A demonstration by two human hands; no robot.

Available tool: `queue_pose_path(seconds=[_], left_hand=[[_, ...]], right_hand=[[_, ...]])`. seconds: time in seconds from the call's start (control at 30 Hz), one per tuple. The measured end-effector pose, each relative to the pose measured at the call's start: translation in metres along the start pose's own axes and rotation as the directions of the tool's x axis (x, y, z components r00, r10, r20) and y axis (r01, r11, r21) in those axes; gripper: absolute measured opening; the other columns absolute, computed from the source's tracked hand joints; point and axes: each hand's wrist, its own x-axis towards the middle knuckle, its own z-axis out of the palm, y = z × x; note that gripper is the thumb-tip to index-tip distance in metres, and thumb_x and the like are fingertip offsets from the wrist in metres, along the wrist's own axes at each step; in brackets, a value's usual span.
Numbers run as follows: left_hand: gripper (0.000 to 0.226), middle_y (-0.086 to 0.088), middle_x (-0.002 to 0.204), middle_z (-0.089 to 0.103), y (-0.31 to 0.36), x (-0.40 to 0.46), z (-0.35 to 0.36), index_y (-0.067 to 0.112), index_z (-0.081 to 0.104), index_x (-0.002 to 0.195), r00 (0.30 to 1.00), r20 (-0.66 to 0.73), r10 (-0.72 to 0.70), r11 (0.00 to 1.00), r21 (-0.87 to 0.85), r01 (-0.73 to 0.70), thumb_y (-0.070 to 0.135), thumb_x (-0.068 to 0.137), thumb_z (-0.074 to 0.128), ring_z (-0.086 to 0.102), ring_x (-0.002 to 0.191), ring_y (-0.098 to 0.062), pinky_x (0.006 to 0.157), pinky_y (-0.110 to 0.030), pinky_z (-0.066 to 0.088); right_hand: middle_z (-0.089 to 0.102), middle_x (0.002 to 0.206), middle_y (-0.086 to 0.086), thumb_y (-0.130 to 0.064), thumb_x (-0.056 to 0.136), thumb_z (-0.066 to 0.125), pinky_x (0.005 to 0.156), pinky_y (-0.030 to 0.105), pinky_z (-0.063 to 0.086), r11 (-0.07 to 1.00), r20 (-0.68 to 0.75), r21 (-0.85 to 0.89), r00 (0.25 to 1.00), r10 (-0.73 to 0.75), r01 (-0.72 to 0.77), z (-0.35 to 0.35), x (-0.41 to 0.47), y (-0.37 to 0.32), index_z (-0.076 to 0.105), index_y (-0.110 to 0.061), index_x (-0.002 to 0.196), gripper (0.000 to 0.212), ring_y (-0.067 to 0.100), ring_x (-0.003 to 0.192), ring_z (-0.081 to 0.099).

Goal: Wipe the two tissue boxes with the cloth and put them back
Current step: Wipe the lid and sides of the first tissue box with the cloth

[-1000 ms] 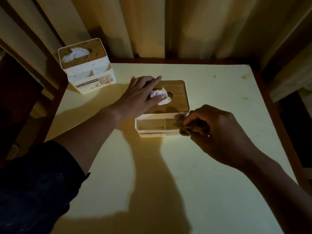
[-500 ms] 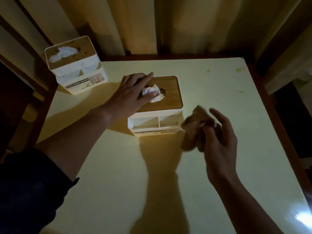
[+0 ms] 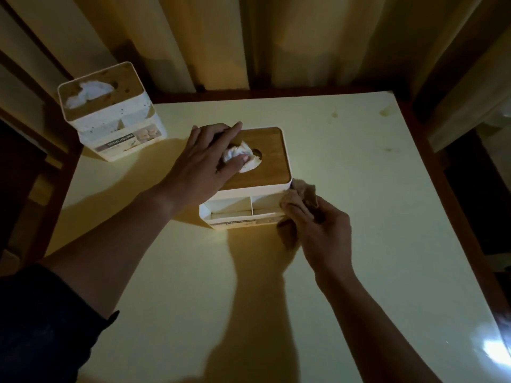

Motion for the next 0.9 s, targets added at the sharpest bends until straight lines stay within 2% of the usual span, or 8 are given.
queue_pose_path(seconds=[0.1,0.23,0.4,0.53,0.67,0.77,0.87,0.9], left_hand=[[0.069,-0.006,0.145,0.043,0.000,0.001,0.001,0.019,0.035,0.160,1.000,-0.001,-0.012,1.000,-0.006,0.012,0.058,0.102,0.034,0.031,0.133,-0.017,0.119,-0.056,0.027],[0.068,-0.008,0.142,0.042,-0.001,0.001,0.003,0.018,0.033,0.160,0.998,-0.039,-0.039,0.999,0.019,0.040,0.056,0.104,0.035,0.036,0.135,-0.024,0.122,-0.056,0.021],[0.069,-0.004,0.144,0.040,-0.001,0.001,0.002,0.022,0.030,0.161,1.000,0.013,-0.008,0.999,0.036,0.008,0.059,0.104,0.028,0.034,0.143,-0.022,0.128,-0.047,0.005],[0.070,-0.004,0.144,0.039,0.000,-0.001,0.001,0.024,0.029,0.162,1.000,0.018,-0.008,1.000,0.026,0.007,0.061,0.103,0.027,0.033,0.144,-0.021,0.127,-0.042,0.001],[0.071,-0.005,0.143,0.039,-0.001,0.001,0.000,0.023,0.029,0.162,1.000,0.030,0.003,1.000,0.017,-0.003,0.061,0.102,0.027,0.033,0.143,-0.021,0.128,-0.045,0.006],[0.069,-0.006,0.142,0.040,0.000,0.000,-0.001,0.022,0.031,0.162,1.000,0.015,0.000,1.000,0.006,0.000,0.058,0.103,0.031,0.031,0.135,-0.018,0.124,-0.047,0.019],[0.069,-0.006,0.142,0.039,0.001,0.000,-0.001,0.024,0.030,0.162,1.000,0.017,-0.005,1.000,0.011,0.005,0.059,0.102,0.031,0.029,0.132,-0.017,0.121,-0.046,0.026],[0.071,-0.005,0.143,0.039,0.001,0.000,-0.001,0.025,0.030,0.162,1.000,0.021,-0.010,1.000,0.009,0.010,0.061,0.101,0.029,0.029,0.132,-0.018,0.121,-0.044,0.025]], right_hand=[[0.075,0.066,0.005,-0.033,0.090,0.078,0.071,0.039,0.060,0.958,-0.035,-0.286,0.998,-0.044,0.032,0.001,0.022,-0.017,0.075,-0.015,0.071,0.026,0.028,0.071,0.074],[0.080,0.097,0.013,-0.026,0.099,0.062,0.086,0.041,0.051,0.798,-0.008,-0.596,0.993,-0.115,0.088,0.010,0.025,-0.036,0.082,-0.021,0.109,0.022,0.041,0.098,0.068],[0.075,0.096,0.014,-0.027,0.104,0.051,0.074,0.037,0.035,0.673,-0.013,-0.733,0.988,-0.153,0.095,0.017,-0.009,-0.036,0.075,-0.016,0.098,0.026,0.040,0.089,0.063],[0.071,0.083,0.011,-0.032,0.106,0.048,0.073,0.034,0.031,0.728,-0.044,-0.686,0.998,-0.041,0.000,0.016,-0.022,-0.038,0.063,-0.015,0.075,0.039,0.030,0.074,0.046],[0.071,0.057,0.006,-0.038,0.096,0.059,0.078,0.036,0.056,0.887,-0.034,-0.458,0.998,0.055,-0.064,0.001,-0.025,-0.029,0.073,-0.013,0.062,0.044,0.026,0.072,0.071],[0.077,0.066,-0.002,-0.038,0.100,0.066,0.078,0.039,0.063,0.907,-0.098,-0.415,0.988,-0.120,0.069,-0.023,-0.019,-0.019,0.082,-0.021,0.092,0.024,0.019,0.070,0.076],[0.067,0.075,-0.025,-0.033,0.106,0.064,0.066,0.008,0.055,0.900,-0.107,-0.368,0.951,-0.291,0.234,-0.039,-0.012,-0.021,0.072,-0.031,0.129,0.024,-0.009,0.068,0.070],[0.067,0.077,-0.027,-0.031,0.108,0.061,0.067,0.005,0.054,0.906,-0.094,-0.330,0.946,-0.312,0.266,-0.040,-0.008,-0.018,0.069,-0.036,0.133,0.026,-0.013,0.074,0.069]])
